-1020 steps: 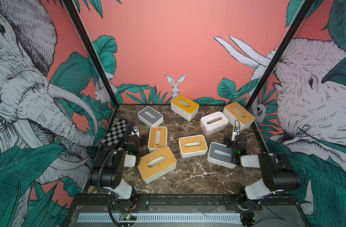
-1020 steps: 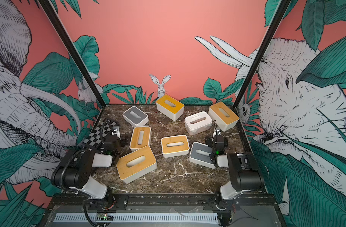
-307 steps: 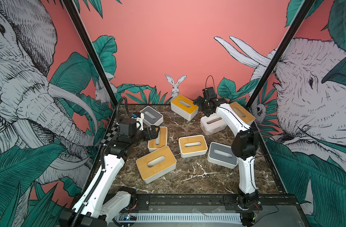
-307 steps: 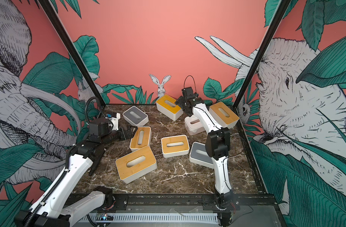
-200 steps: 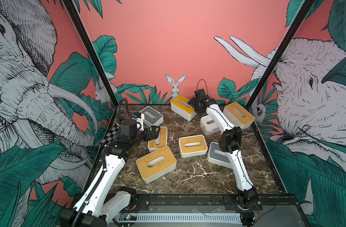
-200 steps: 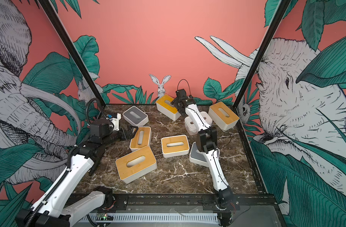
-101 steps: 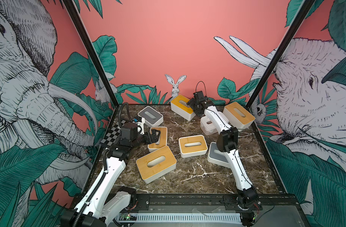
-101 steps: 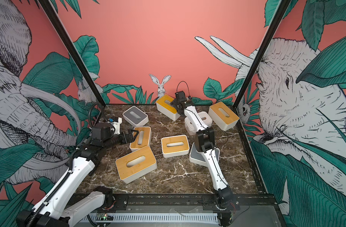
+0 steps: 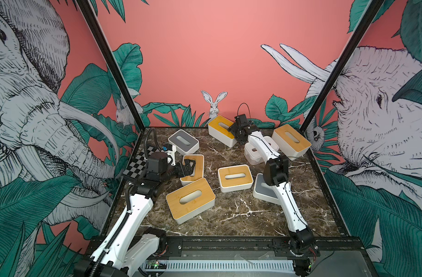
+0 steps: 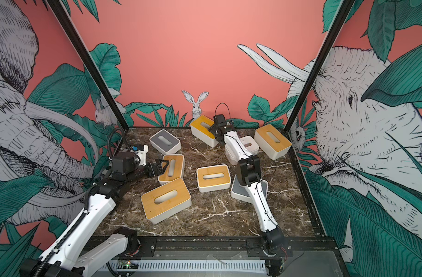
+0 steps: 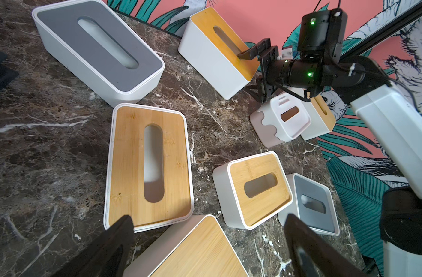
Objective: Stack the tissue boxes
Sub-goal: Adjust the tissue box at the center of the board.
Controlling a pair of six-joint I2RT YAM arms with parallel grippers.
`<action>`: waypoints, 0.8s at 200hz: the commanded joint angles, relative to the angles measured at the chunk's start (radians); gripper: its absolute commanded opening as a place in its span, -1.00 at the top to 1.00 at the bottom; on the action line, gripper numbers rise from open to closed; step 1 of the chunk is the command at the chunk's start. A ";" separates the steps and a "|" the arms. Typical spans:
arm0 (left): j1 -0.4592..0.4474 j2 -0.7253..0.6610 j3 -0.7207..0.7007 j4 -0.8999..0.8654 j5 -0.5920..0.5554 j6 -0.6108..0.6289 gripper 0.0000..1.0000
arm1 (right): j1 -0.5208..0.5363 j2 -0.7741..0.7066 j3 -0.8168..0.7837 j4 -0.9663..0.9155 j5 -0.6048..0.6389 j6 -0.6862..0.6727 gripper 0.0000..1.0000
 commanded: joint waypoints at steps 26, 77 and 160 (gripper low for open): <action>-0.005 -0.037 -0.024 0.029 -0.005 -0.021 -0.99 | -0.009 -0.001 -0.071 -0.021 0.018 0.016 -0.86; -0.005 -0.060 -0.021 0.016 -0.014 -0.020 -0.99 | -0.012 -0.107 -0.221 -0.020 0.013 -0.080 -0.69; -0.004 -0.082 0.019 -0.011 -0.039 -0.008 -0.98 | -0.029 -0.290 -0.414 -0.028 -0.154 -0.439 -0.48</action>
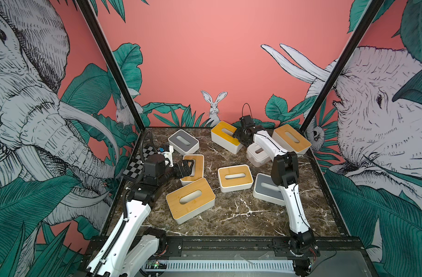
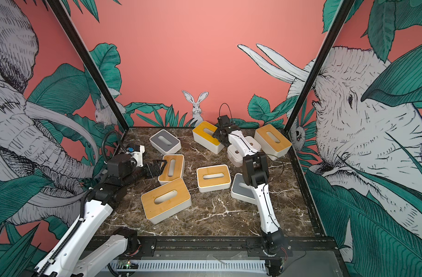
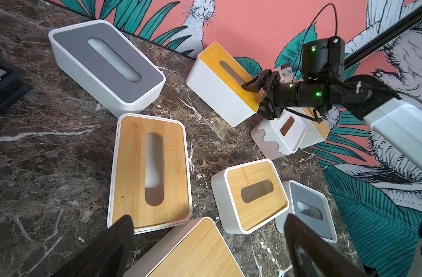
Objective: Stack the tissue boxes
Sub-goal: Adjust the tissue box at the center of the board.
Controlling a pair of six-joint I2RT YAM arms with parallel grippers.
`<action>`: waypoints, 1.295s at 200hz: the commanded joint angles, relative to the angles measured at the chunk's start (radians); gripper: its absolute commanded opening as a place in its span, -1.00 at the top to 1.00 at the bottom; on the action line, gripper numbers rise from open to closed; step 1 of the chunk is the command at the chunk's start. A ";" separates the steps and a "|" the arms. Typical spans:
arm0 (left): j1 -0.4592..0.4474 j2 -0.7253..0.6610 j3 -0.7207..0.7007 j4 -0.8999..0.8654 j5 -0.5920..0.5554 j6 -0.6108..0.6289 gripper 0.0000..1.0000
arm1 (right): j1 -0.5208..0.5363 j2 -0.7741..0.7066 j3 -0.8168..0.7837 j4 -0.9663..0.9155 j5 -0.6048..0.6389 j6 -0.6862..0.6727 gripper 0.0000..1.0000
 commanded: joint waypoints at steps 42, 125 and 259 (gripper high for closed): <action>-0.005 0.022 0.050 -0.014 -0.004 -0.013 -0.99 | -0.004 -0.053 -0.054 -0.063 -0.178 -0.291 -0.41; -0.005 0.073 0.090 -0.047 0.006 0.020 -0.99 | -0.001 -0.165 -0.189 -0.026 -0.207 -0.466 -0.39; -0.004 0.198 0.153 -0.017 0.002 -0.012 -0.99 | 0.004 -0.159 -0.134 -0.008 -0.231 -0.465 -0.61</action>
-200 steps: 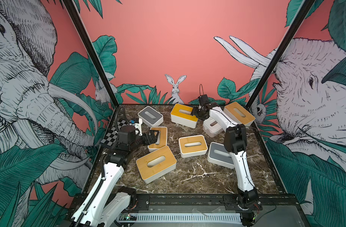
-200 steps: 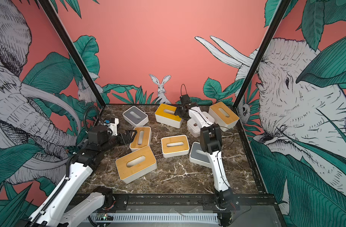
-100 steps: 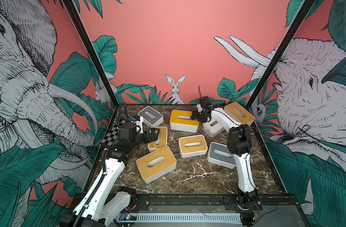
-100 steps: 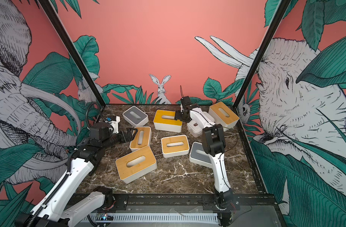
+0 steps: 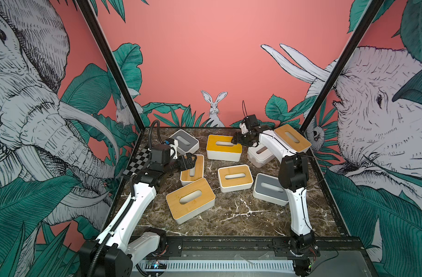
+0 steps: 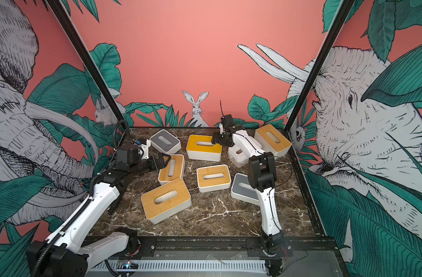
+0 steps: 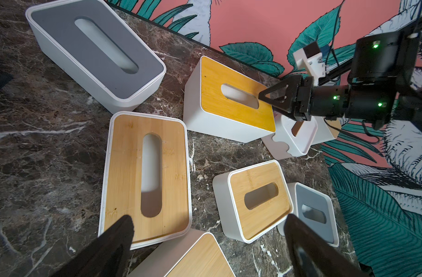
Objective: Stack the tissue boxes
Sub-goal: Adjust the tissue box at the center of the board.
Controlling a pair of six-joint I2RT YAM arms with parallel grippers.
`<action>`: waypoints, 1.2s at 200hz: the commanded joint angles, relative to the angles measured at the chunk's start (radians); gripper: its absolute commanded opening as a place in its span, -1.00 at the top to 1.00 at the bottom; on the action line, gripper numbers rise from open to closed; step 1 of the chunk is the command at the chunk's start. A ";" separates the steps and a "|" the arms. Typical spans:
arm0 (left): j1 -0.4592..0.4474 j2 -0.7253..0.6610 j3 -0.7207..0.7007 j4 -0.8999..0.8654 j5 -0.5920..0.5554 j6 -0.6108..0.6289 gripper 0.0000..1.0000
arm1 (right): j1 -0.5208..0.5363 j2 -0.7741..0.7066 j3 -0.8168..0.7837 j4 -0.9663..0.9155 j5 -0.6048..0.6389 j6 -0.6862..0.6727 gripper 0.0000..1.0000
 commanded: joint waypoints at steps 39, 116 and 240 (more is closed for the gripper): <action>-0.003 -0.001 0.051 -0.006 -0.016 0.000 -0.99 | 0.005 0.018 0.081 -0.013 0.008 0.032 -0.88; -0.005 0.002 0.060 -0.020 -0.025 0.021 -0.99 | 0.003 0.024 0.109 -0.032 -0.001 0.047 -0.99; -0.004 0.063 0.145 -0.037 0.015 0.045 -0.99 | -0.012 -0.121 0.000 0.007 -0.002 0.075 -0.99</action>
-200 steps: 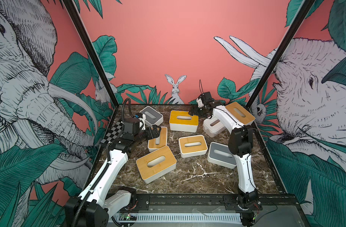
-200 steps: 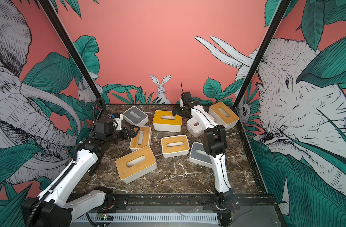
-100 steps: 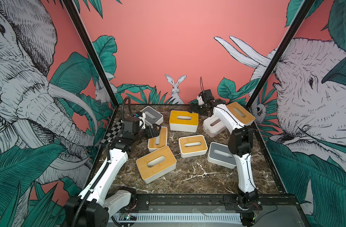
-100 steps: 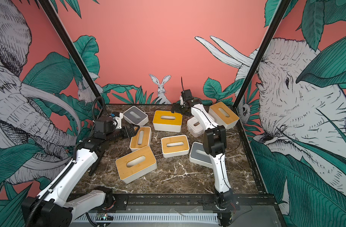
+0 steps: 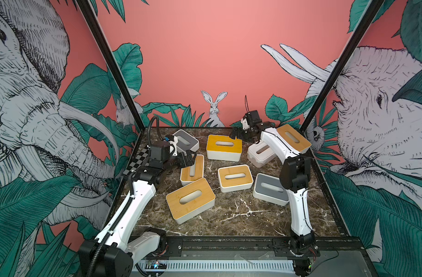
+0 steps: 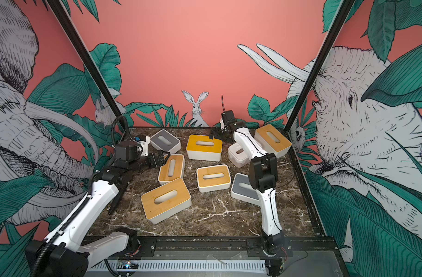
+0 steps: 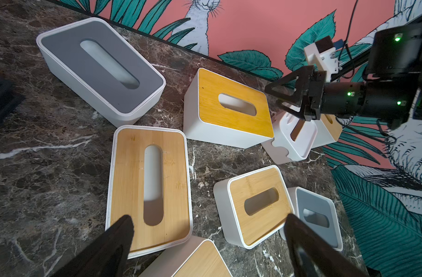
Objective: Stack the tissue boxes
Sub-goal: Adjust the tissue box at the center of the board.
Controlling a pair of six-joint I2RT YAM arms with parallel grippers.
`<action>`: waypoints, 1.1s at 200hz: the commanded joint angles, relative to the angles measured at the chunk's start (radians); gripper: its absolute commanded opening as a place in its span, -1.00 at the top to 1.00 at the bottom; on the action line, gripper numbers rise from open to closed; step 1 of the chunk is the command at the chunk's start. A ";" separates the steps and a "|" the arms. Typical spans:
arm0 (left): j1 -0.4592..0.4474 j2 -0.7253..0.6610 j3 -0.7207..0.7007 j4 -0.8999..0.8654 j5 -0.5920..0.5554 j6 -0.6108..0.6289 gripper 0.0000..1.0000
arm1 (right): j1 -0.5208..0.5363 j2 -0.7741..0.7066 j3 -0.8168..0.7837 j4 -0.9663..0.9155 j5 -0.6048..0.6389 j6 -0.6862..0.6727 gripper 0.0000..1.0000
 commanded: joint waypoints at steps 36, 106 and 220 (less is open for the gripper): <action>-0.004 0.202 0.191 -0.029 0.084 0.031 -0.99 | -0.018 -0.127 -0.100 0.056 -0.020 0.038 -0.99; -0.026 0.673 0.505 0.028 0.153 -0.011 -0.99 | -0.035 -0.155 -0.262 0.154 -0.039 0.127 -0.99; -0.066 1.076 0.864 0.037 0.192 -0.035 -0.99 | -0.065 -0.015 -0.214 0.236 -0.155 0.222 -0.99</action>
